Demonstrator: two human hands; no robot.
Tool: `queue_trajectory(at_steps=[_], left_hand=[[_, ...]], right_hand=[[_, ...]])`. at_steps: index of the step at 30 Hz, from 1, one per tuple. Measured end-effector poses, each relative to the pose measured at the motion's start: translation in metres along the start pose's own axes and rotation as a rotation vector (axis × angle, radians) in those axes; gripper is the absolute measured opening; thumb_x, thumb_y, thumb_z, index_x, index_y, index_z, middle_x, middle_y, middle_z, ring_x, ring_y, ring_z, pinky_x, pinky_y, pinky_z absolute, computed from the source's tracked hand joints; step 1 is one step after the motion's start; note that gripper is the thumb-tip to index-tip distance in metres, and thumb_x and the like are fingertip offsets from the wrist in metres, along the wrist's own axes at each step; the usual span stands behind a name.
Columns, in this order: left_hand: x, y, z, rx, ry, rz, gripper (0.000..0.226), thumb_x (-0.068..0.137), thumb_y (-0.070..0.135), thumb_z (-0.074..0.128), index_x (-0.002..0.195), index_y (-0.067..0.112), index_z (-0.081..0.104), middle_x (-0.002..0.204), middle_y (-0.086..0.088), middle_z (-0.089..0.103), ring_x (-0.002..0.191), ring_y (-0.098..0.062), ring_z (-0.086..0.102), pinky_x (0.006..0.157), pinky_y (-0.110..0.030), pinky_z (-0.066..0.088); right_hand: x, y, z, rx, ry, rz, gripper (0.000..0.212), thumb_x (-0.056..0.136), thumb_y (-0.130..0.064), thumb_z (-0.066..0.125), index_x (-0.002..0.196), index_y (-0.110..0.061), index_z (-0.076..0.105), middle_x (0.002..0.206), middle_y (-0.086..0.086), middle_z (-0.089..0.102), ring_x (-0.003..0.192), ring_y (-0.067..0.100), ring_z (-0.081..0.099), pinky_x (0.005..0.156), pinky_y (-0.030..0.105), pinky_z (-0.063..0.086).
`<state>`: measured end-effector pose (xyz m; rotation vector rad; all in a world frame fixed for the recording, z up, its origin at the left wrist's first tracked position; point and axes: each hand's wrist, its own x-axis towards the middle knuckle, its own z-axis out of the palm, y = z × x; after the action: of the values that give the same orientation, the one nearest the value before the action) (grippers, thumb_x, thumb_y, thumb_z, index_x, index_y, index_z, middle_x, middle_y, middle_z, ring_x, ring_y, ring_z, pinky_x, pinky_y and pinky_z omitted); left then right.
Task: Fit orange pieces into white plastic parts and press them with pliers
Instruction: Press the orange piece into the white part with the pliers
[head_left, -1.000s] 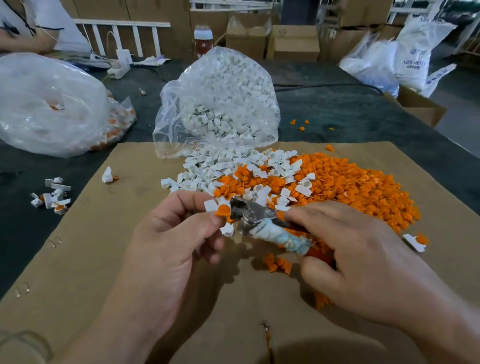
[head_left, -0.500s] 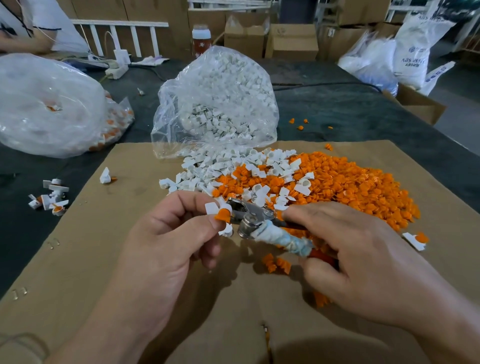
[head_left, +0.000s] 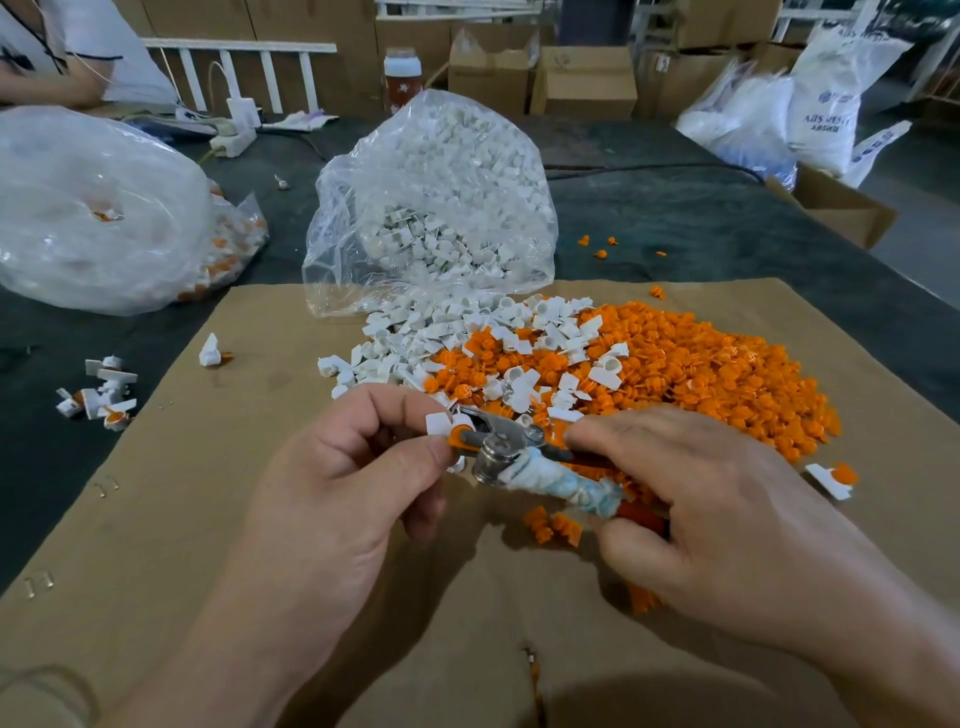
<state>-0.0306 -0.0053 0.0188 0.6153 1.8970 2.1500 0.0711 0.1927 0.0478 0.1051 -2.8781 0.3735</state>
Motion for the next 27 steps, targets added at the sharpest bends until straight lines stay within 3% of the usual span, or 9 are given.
queue_trajectory(at_steps=[3,7,11,16,19,22,25,27], left_hand=[[0.000,0.000,0.001,-0.005,-0.003,-0.001,0.010,0.074,0.013,0.064,0.074,0.020,0.071,0.052,-0.002,0.054,0.046,-0.009,0.051,0.042,-0.016,0.042],[-0.001,-0.001,0.001,-0.022,-0.010,0.013,0.010,0.075,0.013,0.064,0.076,0.019,0.071,0.053,0.000,0.054,0.047,-0.009,0.052,0.042,-0.017,0.043],[-0.003,-0.001,0.000,-0.034,-0.030,0.016,0.009,0.076,0.012,0.064,0.077,0.018,0.071,0.055,-0.002,0.055,0.048,-0.010,0.053,0.044,-0.019,0.045],[-0.003,-0.001,-0.001,-0.039,-0.031,0.013,0.011,0.079,0.014,0.062,0.078,0.021,0.071,0.057,-0.004,0.057,0.051,-0.013,0.055,0.047,-0.019,0.047],[-0.004,-0.001,0.000,-0.041,0.005,0.020,0.013,0.079,0.013,0.062,0.078,0.023,0.071,0.059,-0.002,0.059,0.052,-0.012,0.057,0.048,-0.020,0.048],[-0.001,-0.005,0.001,0.019,0.099,0.000,0.018,0.084,0.008,0.067,0.077,0.024,0.071,0.061,-0.001,0.060,0.052,-0.011,0.057,0.047,-0.021,0.048],[0.003,-0.007,-0.004,0.044,0.187,-0.107,0.027,0.086,-0.001,0.063,0.071,0.020,0.068,0.057,0.000,0.058,0.048,-0.010,0.053,0.043,-0.020,0.045],[0.003,-0.008,-0.005,0.027,0.135,-0.241,0.027,0.084,-0.001,0.061,0.068,0.020,0.068,0.056,-0.003,0.057,0.047,-0.012,0.051,0.040,-0.021,0.042]], right_hand=[[0.001,0.000,0.001,-0.038,0.016,-0.022,0.039,0.080,-0.045,0.049,0.109,-0.026,0.066,0.088,-0.011,0.063,0.081,0.014,0.059,0.068,0.037,0.051],[0.001,-0.001,0.000,-0.066,0.035,-0.015,0.032,0.079,-0.049,0.048,0.097,-0.029,0.066,0.079,-0.013,0.055,0.069,0.010,0.054,0.052,0.032,0.048],[0.002,-0.003,-0.001,-0.061,0.043,-0.023,0.022,0.079,-0.046,0.049,0.084,-0.029,0.062,0.071,-0.014,0.049,0.063,0.008,0.048,0.050,0.025,0.041],[0.000,-0.007,-0.001,-0.071,0.055,0.001,0.022,0.077,-0.046,0.046,0.072,-0.027,0.056,0.064,-0.013,0.047,0.057,0.009,0.045,0.045,0.028,0.038],[0.001,-0.008,0.004,-0.073,0.050,0.026,0.026,0.077,-0.047,0.045,0.077,-0.027,0.062,0.066,-0.013,0.052,0.060,0.011,0.050,0.048,0.032,0.044],[0.002,-0.004,0.007,-0.041,0.001,0.054,0.036,0.079,-0.056,0.044,0.095,-0.032,0.066,0.080,-0.018,0.060,0.075,0.007,0.056,0.061,0.029,0.049],[0.003,0.005,0.011,-0.144,0.014,0.090,0.052,0.079,-0.064,0.046,0.106,-0.025,0.067,0.090,-0.011,0.064,0.082,0.015,0.057,0.069,0.035,0.051],[0.006,0.009,0.014,-0.233,0.022,0.153,0.058,0.077,-0.067,0.047,0.107,-0.022,0.066,0.089,-0.007,0.062,0.083,0.019,0.055,0.071,0.037,0.049]])
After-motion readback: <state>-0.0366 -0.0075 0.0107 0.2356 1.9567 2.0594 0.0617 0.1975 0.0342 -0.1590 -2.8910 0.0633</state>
